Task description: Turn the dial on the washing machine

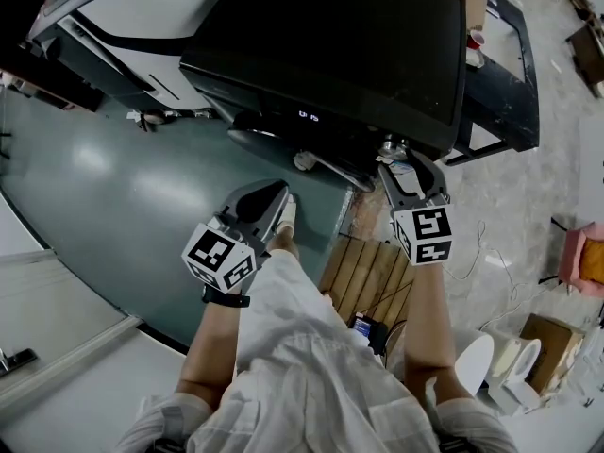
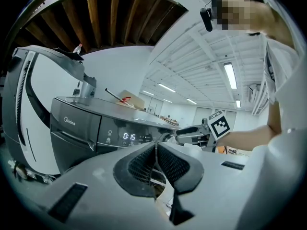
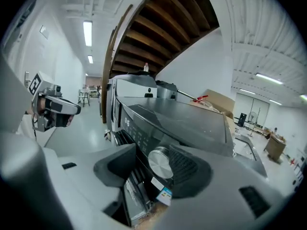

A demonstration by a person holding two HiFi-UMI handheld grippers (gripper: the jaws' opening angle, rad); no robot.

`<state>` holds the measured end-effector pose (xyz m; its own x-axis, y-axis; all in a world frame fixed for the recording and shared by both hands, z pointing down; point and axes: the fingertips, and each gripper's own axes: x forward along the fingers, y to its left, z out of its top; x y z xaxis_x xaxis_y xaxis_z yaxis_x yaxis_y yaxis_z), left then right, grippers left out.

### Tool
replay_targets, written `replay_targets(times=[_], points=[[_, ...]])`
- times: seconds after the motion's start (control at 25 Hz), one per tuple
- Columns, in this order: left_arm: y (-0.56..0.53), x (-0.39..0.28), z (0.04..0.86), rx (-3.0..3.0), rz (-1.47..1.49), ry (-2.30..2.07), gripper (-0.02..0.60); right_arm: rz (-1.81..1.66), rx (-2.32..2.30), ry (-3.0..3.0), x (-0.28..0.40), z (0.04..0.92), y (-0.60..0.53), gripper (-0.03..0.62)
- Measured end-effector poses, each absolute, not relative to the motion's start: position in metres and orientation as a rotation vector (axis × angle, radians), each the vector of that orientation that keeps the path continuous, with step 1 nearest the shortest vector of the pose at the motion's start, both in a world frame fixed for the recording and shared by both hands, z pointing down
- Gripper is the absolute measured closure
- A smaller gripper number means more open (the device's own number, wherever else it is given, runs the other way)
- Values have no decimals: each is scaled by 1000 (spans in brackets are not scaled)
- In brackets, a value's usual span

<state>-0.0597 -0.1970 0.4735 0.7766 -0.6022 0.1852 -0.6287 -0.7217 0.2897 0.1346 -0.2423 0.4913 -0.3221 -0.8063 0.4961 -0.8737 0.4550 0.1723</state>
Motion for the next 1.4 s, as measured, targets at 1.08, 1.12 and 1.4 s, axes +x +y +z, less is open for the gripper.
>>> replay_targets(times=[1.08,1.12,1.4], points=[[-195,-62,480,2630,121,-923,565,416,1421,-2056,155,543,-237,318],[-195,-62,480,2630,122,-924,565,424,1405,-2051,154,547,-236,318],[-195,-58,479,2629,127,-921,565,471,1319,-2049,145,566,-232,303]])
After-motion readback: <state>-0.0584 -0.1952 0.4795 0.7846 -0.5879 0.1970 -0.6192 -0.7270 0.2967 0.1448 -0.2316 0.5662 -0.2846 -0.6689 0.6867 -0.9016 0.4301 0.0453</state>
